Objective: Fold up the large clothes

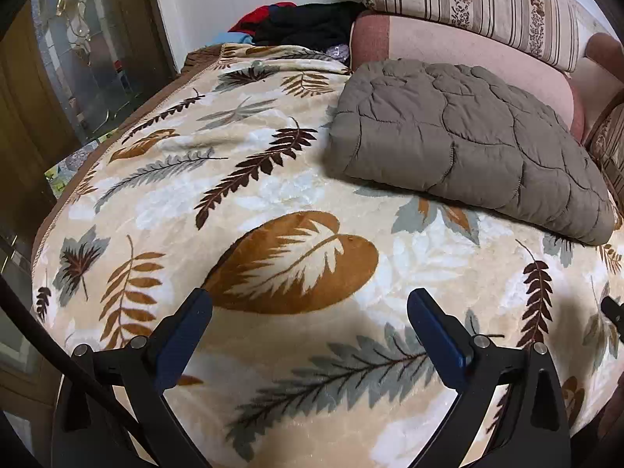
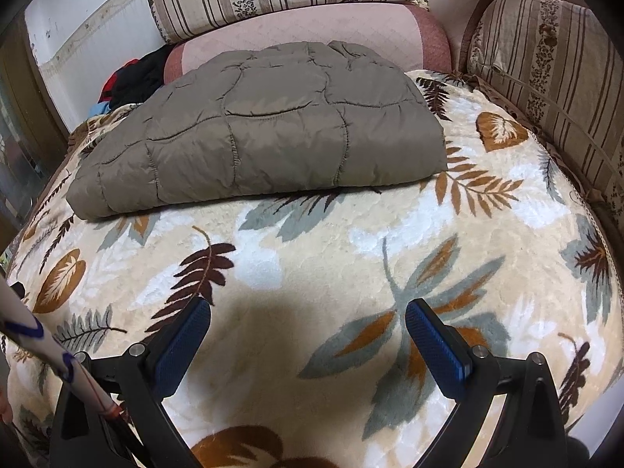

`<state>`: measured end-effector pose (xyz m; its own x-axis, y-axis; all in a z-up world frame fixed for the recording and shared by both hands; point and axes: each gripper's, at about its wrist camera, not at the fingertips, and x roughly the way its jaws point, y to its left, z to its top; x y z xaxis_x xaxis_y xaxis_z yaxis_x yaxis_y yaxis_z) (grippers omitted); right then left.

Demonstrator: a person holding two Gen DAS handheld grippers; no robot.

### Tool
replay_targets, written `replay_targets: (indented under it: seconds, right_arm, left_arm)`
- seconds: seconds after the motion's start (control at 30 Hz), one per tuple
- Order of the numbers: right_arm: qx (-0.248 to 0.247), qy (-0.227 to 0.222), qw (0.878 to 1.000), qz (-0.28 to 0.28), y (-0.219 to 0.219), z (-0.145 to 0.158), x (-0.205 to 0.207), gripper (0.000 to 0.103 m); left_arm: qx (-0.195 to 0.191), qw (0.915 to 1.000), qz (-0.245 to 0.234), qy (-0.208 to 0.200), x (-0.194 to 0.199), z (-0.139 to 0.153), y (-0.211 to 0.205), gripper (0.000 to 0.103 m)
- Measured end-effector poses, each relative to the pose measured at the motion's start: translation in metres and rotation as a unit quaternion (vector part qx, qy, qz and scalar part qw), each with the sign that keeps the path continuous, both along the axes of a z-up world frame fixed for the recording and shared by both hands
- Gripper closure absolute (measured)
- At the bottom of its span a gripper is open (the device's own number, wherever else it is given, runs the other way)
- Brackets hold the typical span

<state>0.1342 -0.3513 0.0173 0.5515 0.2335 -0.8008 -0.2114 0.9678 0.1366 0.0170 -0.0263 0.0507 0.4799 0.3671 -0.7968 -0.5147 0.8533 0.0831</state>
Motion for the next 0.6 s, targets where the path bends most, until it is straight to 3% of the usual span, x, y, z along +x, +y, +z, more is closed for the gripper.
replay_targets:
  seconds: [0.1, 0.2, 0.3, 0.43, 0.6]
  right_arm:
    - [-0.003, -0.012, 1.000, -0.016, -0.009, 0.007, 0.015, 0.001]
    - [0.012, -0.017, 0.999, -0.043, -0.026, 0.013, 0.038, 0.001]
    - [0.059, 0.000, 0.995, -0.080, -0.052, 0.009, 0.070, 0.001]
    - [0.139, 0.023, 0.983, -0.118, -0.083, -0.004, 0.109, 0.001]
    - [0.195, 0.058, 0.972, -0.121, -0.089, -0.029, 0.153, 0.001]
  left_arm:
    - [-0.019, 0.9996, -0.005, -0.020, 0.013, 0.005, 0.017, 0.003]
    - [-0.071, 0.9966, -0.008, -0.040, 0.036, 0.006, 0.046, 0.003]
    - [-0.136, 0.9897, 0.000, -0.045, 0.070, -0.005, 0.078, 0.003]
    - [-0.237, 0.9686, -0.022, -0.070, 0.116, -0.025, 0.111, 0.003]
    - [-0.319, 0.9419, -0.052, -0.093, 0.159, -0.048, 0.128, 0.003]
